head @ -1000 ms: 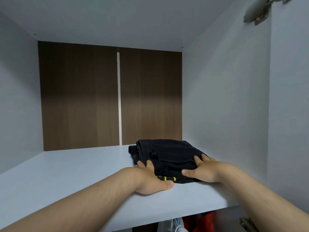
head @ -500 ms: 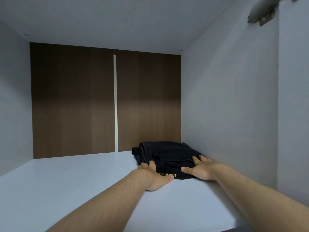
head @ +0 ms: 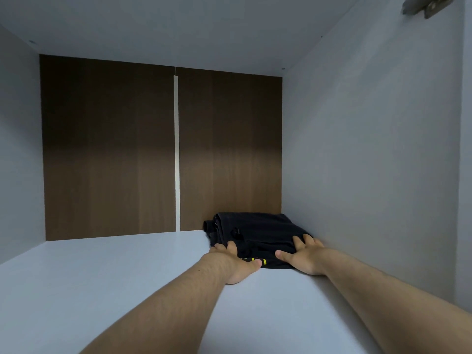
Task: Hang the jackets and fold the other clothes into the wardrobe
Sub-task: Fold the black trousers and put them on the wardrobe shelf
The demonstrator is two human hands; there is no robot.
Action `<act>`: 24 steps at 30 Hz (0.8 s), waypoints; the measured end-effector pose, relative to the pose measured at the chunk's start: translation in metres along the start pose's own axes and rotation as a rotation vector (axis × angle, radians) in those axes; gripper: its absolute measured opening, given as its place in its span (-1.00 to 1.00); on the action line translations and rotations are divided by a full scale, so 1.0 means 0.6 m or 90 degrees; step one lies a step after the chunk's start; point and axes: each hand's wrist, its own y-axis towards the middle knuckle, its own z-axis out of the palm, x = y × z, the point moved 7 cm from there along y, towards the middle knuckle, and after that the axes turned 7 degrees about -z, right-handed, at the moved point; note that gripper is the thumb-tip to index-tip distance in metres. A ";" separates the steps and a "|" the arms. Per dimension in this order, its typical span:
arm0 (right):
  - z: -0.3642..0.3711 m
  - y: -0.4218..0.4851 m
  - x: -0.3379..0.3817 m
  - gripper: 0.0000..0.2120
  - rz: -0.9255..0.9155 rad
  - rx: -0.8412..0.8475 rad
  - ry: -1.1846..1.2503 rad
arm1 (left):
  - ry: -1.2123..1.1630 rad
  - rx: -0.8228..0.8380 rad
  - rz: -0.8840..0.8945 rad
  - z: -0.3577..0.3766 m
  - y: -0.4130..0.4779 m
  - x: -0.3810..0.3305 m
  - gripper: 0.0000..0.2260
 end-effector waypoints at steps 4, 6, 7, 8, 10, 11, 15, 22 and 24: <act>0.003 0.019 0.002 -0.09 -0.003 -0.007 -0.004 | -0.001 -0.007 -0.003 0.002 0.020 0.001 -0.10; 0.004 0.027 0.002 -0.08 0.000 -0.006 -0.002 | 0.000 -0.011 -0.004 0.002 0.029 0.001 -0.10; 0.005 0.030 0.002 -0.08 0.001 -0.008 -0.002 | 0.000 -0.013 -0.004 0.002 0.033 0.001 -0.11; 0.004 0.033 0.002 -0.08 0.000 -0.009 -0.004 | 0.000 -0.015 -0.004 0.001 0.036 0.001 -0.11; 0.004 0.038 0.003 -0.08 -0.004 -0.007 -0.003 | 0.000 -0.015 -0.004 0.001 0.040 0.001 -0.12; 0.006 0.040 0.003 -0.07 -0.005 -0.006 -0.002 | 0.001 -0.017 -0.004 0.001 0.041 0.001 -0.12; 0.005 0.047 0.003 -0.08 -0.009 -0.005 -0.006 | 0.008 -0.027 -0.007 -0.001 0.047 -0.001 -0.13; 0.006 0.055 0.007 -0.09 -0.021 -0.014 -0.008 | -0.022 -0.004 -0.019 -0.001 0.055 0.002 -0.12; 0.007 0.060 0.006 -0.10 -0.030 -0.033 -0.007 | -0.025 0.000 -0.019 -0.001 0.059 0.000 -0.12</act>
